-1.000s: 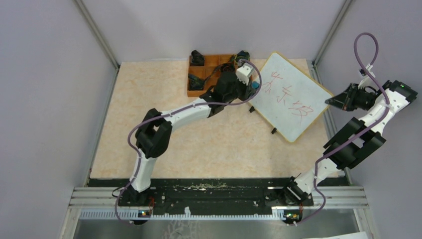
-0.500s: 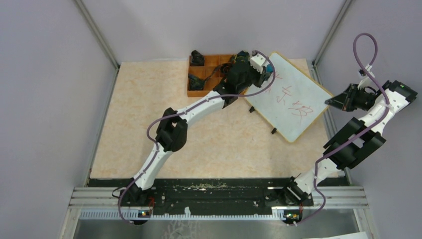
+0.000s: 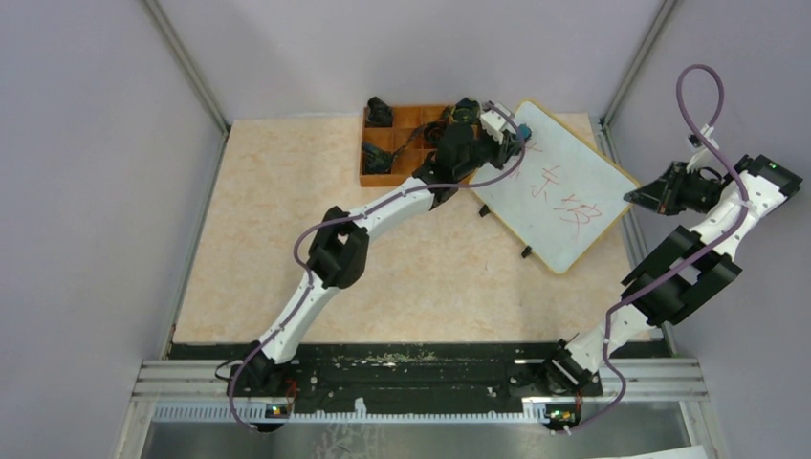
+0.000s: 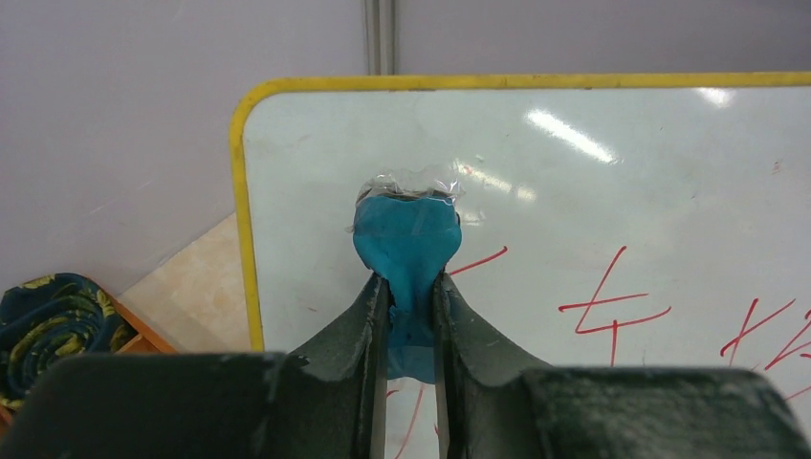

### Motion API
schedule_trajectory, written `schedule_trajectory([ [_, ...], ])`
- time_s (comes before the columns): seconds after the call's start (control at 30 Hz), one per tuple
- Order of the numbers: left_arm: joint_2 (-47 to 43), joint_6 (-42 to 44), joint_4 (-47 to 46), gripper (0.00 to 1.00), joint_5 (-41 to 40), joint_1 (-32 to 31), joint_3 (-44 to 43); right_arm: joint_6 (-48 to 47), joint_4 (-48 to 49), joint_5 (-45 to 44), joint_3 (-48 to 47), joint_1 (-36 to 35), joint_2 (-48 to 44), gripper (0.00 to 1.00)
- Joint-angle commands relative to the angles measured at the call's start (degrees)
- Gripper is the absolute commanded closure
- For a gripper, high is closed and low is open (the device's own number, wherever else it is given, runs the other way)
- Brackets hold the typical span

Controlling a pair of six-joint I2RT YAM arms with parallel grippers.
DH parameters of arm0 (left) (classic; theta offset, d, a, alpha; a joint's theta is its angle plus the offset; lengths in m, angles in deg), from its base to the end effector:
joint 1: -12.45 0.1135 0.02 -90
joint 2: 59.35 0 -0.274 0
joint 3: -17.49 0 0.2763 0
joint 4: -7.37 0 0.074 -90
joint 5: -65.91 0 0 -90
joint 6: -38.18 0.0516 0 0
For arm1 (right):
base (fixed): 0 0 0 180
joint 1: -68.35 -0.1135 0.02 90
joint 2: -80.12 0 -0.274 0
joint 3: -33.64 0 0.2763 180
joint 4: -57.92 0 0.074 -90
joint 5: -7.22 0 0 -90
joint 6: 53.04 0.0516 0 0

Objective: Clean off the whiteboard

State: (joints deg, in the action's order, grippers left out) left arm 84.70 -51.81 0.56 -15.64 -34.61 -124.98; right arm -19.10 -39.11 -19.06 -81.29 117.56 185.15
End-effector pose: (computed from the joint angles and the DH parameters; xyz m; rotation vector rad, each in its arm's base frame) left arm 0.4322 -0.4755 0.2781 0.7216 1.3479 -0.7697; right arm 0.2755 -0.2485 0.3289 -0.1593 2.1105 0.7561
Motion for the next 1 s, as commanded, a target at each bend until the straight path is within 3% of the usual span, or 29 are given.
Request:
schedule_trajectory([
  [0.0, 3.3, -3.4, -4.8, 0.99, 2.4, 1.1, -3.3, -5.2, -1.1, -2.8, 1.2, 2.3, -0.5, 1.00],
  [0.97, 8.8, -7.7, -9.8, 0.99, 4.5, 0.4, -5.8, -7.8, -1.2, -3.5, 4.2, 2.3, -1.6, 1.00],
])
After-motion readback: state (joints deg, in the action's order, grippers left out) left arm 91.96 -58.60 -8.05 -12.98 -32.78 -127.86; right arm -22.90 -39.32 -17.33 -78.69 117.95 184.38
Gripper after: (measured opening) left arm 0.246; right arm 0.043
